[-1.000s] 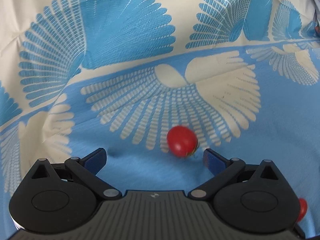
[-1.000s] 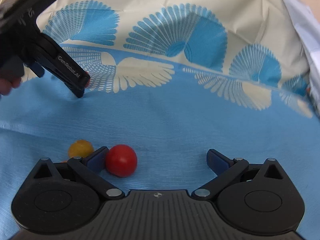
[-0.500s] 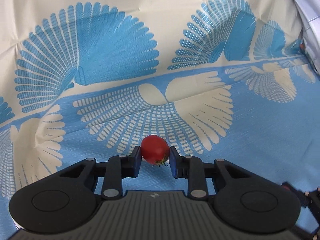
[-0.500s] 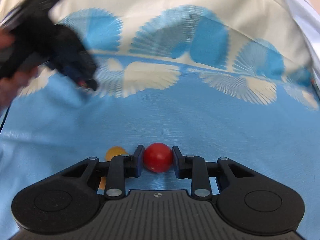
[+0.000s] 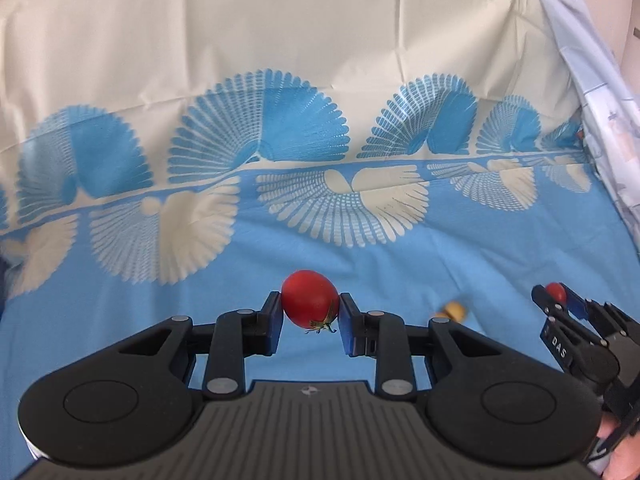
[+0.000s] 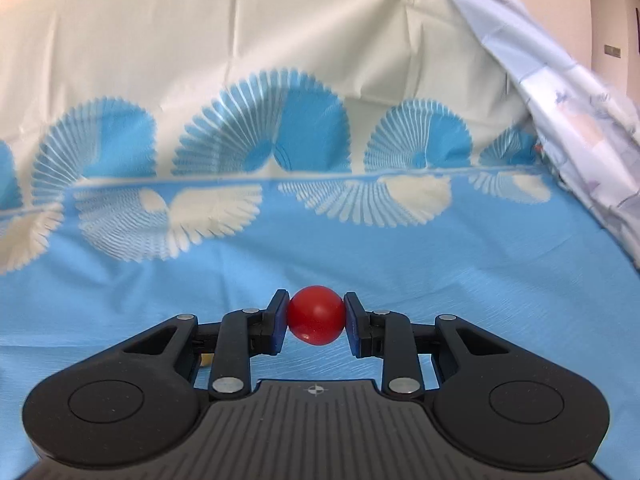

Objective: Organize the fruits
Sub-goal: 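Carry the tomato with the left gripper while the right gripper carries its tomato toward the plate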

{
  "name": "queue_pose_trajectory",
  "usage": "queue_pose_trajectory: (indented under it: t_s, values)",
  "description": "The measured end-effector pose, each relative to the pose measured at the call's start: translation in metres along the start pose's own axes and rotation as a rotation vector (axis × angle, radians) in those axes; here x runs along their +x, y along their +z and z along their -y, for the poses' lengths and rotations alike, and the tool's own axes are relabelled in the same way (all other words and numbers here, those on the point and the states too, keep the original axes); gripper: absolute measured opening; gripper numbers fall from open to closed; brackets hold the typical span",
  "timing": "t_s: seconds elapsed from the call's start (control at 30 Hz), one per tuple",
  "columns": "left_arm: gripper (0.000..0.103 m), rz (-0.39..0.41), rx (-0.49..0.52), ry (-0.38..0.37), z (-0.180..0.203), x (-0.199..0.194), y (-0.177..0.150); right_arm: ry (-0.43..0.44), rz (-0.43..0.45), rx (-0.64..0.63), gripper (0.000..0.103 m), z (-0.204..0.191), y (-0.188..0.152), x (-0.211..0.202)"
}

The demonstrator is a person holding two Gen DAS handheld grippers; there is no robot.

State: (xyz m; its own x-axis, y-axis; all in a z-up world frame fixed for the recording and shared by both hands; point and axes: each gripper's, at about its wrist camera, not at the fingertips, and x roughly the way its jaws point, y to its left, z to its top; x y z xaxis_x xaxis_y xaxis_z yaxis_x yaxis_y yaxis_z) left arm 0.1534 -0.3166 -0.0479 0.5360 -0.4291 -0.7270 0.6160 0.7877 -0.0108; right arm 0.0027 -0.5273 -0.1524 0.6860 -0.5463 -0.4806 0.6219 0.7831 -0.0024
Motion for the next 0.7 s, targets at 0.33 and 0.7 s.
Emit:
queue_pose_trajectory:
  t_s: [0.33,0.7]
  values:
    - [0.033,0.025,-0.086,0.029,-0.034,-0.173,-0.084,0.252,-0.119,0.010,0.031,-0.024,-0.008,-0.171]
    - [0.033,-0.034,-0.195,0.185,-0.104,-0.276,-0.185,0.555,-0.154,-0.130,0.031,-0.111,-0.012,-0.318]
